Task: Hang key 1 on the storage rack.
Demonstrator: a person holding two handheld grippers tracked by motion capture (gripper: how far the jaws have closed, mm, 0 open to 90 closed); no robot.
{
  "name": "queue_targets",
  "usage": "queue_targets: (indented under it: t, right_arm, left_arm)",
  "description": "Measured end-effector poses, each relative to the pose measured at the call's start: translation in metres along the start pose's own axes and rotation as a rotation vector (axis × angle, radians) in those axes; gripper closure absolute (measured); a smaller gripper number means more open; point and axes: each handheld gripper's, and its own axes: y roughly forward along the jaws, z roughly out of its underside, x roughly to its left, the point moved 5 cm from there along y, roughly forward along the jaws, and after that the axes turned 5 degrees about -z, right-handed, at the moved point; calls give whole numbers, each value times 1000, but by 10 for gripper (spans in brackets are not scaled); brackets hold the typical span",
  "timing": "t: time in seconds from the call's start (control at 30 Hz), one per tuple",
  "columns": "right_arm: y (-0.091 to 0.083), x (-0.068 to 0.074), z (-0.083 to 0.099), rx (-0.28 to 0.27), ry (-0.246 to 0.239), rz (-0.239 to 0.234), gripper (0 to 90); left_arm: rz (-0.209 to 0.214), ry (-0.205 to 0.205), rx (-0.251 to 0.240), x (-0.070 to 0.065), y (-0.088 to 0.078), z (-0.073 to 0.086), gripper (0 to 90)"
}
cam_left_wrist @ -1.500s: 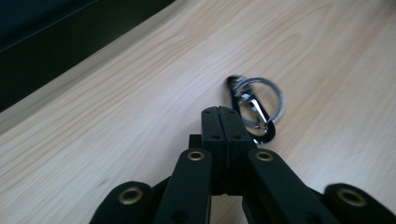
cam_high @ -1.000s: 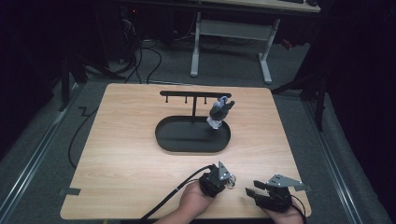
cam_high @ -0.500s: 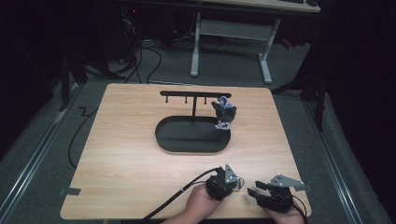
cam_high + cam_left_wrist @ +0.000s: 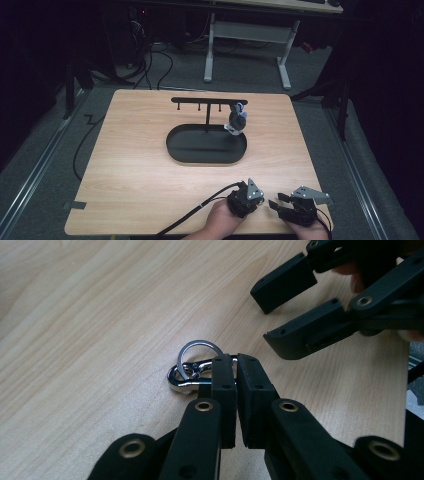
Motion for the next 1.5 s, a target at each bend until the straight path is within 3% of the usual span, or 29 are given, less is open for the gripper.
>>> queue_targets:
  t: [0.03,0.17,0.27,0.43,0.47,0.53,0.57,0.63,0.77,0.87,0.9,0.97,1.03,1.17,1.3,1.5]
  right_arm:
    - [0,0,1,2,0,-1,488]
    - [0,0,1,6,-7,10,481]
    - [1,-1,0,0,-3,13,479]
    - [0,-3,1,-4,10,37,476]
    - [0,-3,1,-4,10,37,476]
    - [-3,-4,0,-19,15,56,475]
    - [-4,-5,-1,-24,18,61,475]
    - [-6,-6,-1,-34,22,71,475]
    - [-8,-9,-1,-37,27,93,472]
    - [-9,-10,-2,-41,29,118,470]
    - [-9,-10,-2,-44,29,127,470]
    - [-9,-10,-3,-47,30,141,470]
    - [-9,-10,-3,-50,29,153,471]
    - [-12,-10,-3,-63,47,186,467]
    - [-16,-11,-5,-88,72,209,456]
    - [-12,-11,-9,-61,60,212,439]
  left_arm:
    - [-13,8,-11,5,-7,1,848]
    - [-53,-23,-14,26,-24,15,776]
    - [-115,-8,-12,44,-40,31,730]
    - [-226,-3,5,88,-74,61,688]
    - [-226,-3,5,88,-74,61,678]
    - [-276,-5,20,111,-94,74,649]
    - [-311,-14,37,130,-109,85,634]
    - [-349,-37,40,150,-126,96,608]
    - [-378,-137,15,177,-152,120,549]
    - [-361,-216,-5,184,-159,128,492]
    - [-354,-220,-23,185,-161,125,467]
    - [-380,-204,-58,188,-166,121,446]
    - [-377,-202,-75,189,-168,120,435]
    - [-361,-142,-61,183,-166,121,431]
    - [-345,-115,-59,178,-164,121,425]
    - [-340,-112,-64,176,-162,121,428]
